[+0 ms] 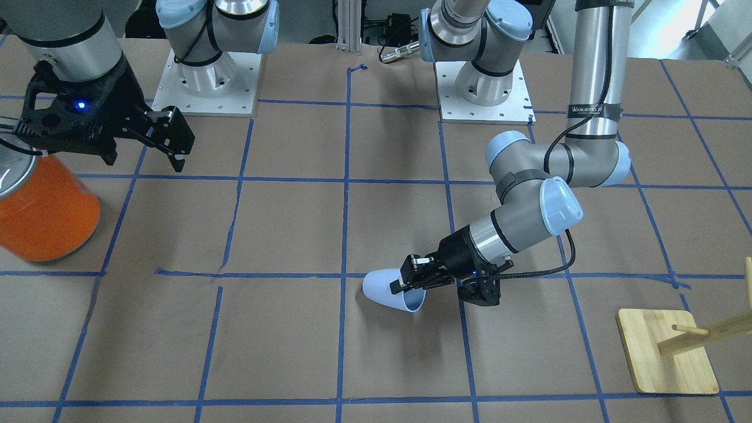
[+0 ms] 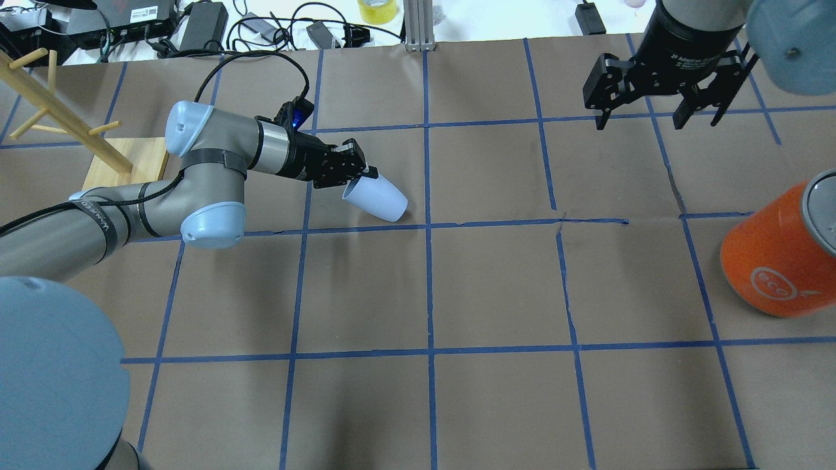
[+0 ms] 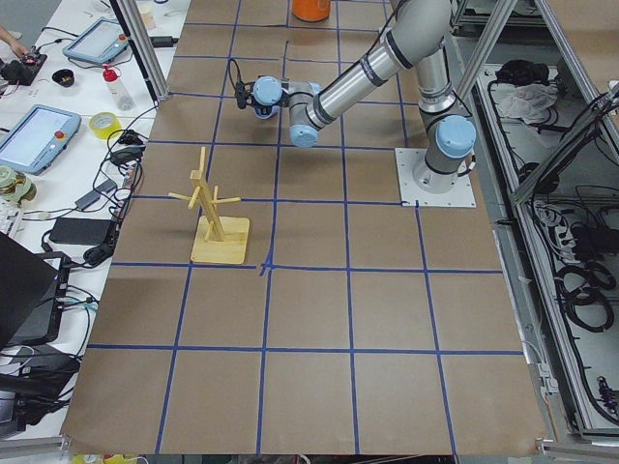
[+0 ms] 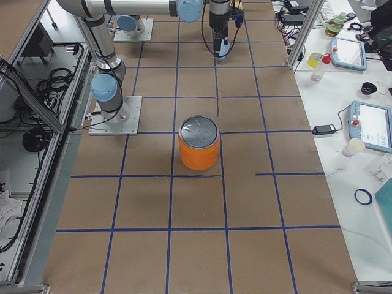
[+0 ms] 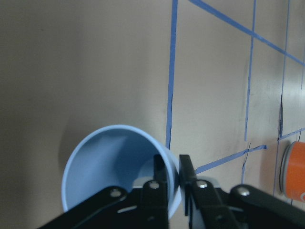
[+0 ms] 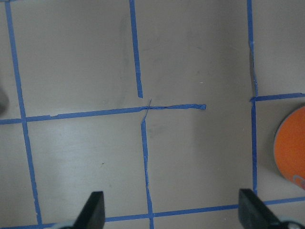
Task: Flip cup
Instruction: 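Lift the cup with the left gripper and rotate it mouth-up, then lower the upright cup near the wooden stand and open the left gripper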
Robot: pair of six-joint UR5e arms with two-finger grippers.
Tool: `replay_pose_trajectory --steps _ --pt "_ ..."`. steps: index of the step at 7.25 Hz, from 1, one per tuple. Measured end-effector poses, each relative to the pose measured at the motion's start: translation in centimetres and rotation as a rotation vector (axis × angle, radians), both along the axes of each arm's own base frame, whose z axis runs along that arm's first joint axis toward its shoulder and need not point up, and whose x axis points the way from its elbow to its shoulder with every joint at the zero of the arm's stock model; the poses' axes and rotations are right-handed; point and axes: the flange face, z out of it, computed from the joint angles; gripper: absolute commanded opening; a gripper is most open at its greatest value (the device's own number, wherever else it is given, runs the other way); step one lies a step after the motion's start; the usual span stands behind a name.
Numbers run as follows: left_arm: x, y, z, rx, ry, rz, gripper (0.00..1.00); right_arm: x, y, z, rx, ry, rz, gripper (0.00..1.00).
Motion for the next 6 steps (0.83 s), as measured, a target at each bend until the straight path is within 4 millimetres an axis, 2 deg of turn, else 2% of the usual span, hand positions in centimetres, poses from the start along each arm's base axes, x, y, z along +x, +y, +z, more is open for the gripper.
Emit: replay_pose_trajectory --steps 3,6 --pt "1.1 -1.6 4.0 -0.019 -0.132 0.075 0.0 0.0 0.0 -0.2 0.004 0.001 0.0 1.0" --pt "4.3 -3.4 8.2 -0.054 -0.492 0.098 0.0 -0.1 0.0 -0.2 0.003 0.011 0.018 1.0"
